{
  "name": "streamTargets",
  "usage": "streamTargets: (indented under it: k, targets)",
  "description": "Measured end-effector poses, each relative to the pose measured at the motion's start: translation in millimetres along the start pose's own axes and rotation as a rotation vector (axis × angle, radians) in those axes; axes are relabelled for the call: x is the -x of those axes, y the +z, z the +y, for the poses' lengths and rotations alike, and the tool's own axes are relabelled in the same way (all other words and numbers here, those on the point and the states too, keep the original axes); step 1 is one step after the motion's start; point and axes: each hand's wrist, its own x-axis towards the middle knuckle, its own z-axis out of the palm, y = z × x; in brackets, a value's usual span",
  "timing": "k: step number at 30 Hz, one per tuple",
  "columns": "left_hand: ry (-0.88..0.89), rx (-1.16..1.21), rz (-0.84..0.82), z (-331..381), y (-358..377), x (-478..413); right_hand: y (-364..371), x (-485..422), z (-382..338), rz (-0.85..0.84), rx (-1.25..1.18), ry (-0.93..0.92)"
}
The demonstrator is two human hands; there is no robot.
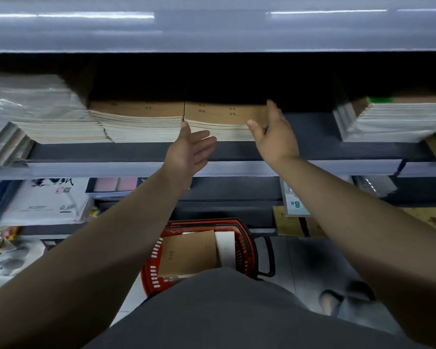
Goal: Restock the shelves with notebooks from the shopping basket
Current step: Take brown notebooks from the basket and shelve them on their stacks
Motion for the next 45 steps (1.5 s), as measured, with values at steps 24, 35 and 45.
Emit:
streamTargets:
  k: [24,35,45]
  targets:
    - [-0.261,0.05,-0.317,-74,-138,72,116,193,-88,-0.047,-0.253,0.361]
    - [-0.484,0.097,-0.228,-180,-163,44,197,223,-27,-0.175,-0.317,0.595]
    - [-0.578,0.135,-0.072,-294,-177,-25,279,226,76,-0.307,-0.249,0.574]
